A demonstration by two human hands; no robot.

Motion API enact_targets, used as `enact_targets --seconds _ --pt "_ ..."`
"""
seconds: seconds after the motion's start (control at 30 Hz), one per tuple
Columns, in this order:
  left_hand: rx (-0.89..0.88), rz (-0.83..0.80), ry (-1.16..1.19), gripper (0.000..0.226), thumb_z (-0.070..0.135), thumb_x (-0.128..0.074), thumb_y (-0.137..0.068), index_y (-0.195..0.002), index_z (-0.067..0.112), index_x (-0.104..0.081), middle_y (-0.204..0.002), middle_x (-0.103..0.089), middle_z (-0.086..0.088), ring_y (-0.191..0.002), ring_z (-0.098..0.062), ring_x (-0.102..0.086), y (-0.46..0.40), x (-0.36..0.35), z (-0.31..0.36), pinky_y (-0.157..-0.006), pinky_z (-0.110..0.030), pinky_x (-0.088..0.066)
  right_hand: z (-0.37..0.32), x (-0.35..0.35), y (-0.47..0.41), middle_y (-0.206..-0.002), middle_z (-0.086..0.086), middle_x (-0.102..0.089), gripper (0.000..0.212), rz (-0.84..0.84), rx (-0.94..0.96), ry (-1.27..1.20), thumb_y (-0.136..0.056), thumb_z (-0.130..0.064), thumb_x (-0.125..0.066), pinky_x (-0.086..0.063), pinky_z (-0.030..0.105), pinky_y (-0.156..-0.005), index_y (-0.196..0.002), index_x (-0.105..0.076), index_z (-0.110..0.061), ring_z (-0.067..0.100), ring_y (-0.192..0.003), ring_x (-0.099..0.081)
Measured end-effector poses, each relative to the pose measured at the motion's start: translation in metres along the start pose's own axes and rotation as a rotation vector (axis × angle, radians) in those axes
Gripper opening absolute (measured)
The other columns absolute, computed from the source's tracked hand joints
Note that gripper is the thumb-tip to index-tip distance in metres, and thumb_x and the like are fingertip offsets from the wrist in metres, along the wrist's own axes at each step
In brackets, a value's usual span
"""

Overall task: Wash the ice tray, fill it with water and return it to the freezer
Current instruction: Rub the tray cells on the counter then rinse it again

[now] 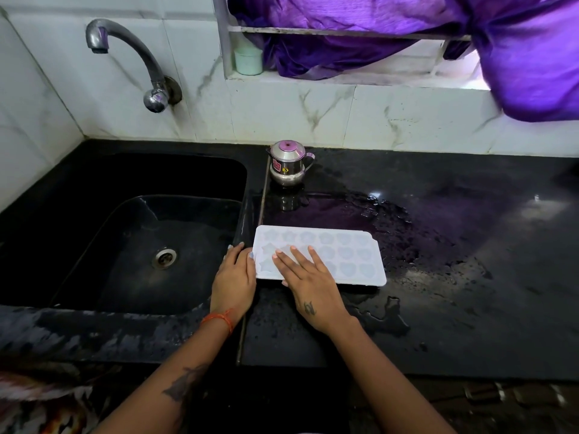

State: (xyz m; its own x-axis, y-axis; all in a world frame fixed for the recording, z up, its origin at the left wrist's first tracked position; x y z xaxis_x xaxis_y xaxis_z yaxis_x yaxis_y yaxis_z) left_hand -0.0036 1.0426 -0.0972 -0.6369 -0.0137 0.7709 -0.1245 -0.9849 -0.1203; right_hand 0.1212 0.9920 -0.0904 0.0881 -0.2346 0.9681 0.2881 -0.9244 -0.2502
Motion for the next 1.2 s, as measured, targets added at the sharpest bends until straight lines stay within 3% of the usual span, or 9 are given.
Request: enact_targets --seconds 0.17,0.5,0.73,0.93,1.07,1.2 --pt "0.003 -0.017 0.008 0.04 0.027 -0.027 -0.102 -0.129 0.013 -0.053 -0.148 -0.039 -0.004 -0.142 -0.02 -0.024 0.0 0.0 0.0 -0.114 -0.036 -0.024 0.017 0.006 0.015 -0.14 0.002 -0.052 0.046 0.053 -0.059 -0.047 -0.094 -0.02 -0.033 -0.021 0.043 -0.11 -0.139 -0.044 -0.013 0.026 -0.134 -0.042" --pt "-0.012 -0.015 0.037 0.041 0.027 -0.026 -0.102 -0.124 0.011 -0.056 -0.146 -0.041 -0.007 -0.143 -0.022 -0.023 0.001 0.001 0.0 -0.115 -0.039 -0.026 0.059 0.01 0.045 -0.144 0.004 -0.046 0.048 0.05 -0.238 -0.037 -0.096 -0.029 -0.032 -0.01 0.045 -0.115 -0.141 -0.041 -0.015 0.03 -0.138 -0.035" --pt "-0.009 -0.027 0.035 0.041 0.028 -0.025 -0.102 -0.126 0.011 -0.054 -0.147 -0.039 -0.006 -0.143 -0.022 -0.022 0.001 0.001 0.001 -0.116 -0.039 -0.024 0.079 0.018 0.059 -0.15 0.004 -0.037 0.06 0.104 -0.426 -0.132 -0.102 -0.041 -0.007 0.001 0.04 -0.117 -0.145 -0.035 -0.01 0.025 -0.143 -0.02" --pt "-0.008 -0.023 0.036 0.041 0.027 -0.026 -0.102 -0.128 0.011 -0.053 -0.148 -0.039 -0.006 -0.143 -0.022 -0.022 0.001 0.0 0.001 -0.116 -0.038 -0.023 0.101 0.016 0.069 -0.157 -0.001 -0.014 0.085 0.124 -0.595 -0.24 -0.089 -0.061 0.012 0.008 0.031 -0.118 -0.15 -0.018 -0.01 0.012 -0.145 0.002" --pt "-0.006 -0.019 0.029 0.041 0.028 -0.026 -0.102 -0.127 0.013 -0.054 -0.148 -0.039 -0.005 -0.144 -0.02 -0.022 0.001 0.0 0.0 -0.114 -0.035 -0.023 0.113 0.013 0.067 -0.159 -0.003 -0.001 0.075 0.063 -0.722 -0.315 -0.09 -0.057 -0.004 0.006 0.028 -0.118 -0.151 -0.007 -0.013 0.01 -0.145 0.009" --pt "-0.005 -0.016 0.028 0.041 0.028 -0.027 -0.102 -0.128 0.013 -0.054 -0.148 -0.039 -0.004 -0.144 -0.02 -0.022 0.001 0.0 0.0 -0.114 -0.034 -0.023 0.124 0.01 0.061 -0.16 0.0 -0.001 0.065 -0.069 -0.762 -0.256 -0.099 -0.048 -0.017 0.006 0.032 -0.118 -0.151 -0.003 -0.012 0.016 -0.147 0.006"
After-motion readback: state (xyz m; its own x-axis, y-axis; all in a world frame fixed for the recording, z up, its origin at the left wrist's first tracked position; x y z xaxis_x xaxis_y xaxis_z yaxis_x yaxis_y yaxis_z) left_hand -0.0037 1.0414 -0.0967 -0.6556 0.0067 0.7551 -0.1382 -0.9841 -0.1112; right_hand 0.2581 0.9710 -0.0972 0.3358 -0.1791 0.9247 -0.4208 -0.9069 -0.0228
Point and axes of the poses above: each hand's wrist, its own y-axis away from the middle knuckle, its own x-axis out of the back of the hand, z = x × y, the point moved 9 cm from there along -y, towards the middle knuckle
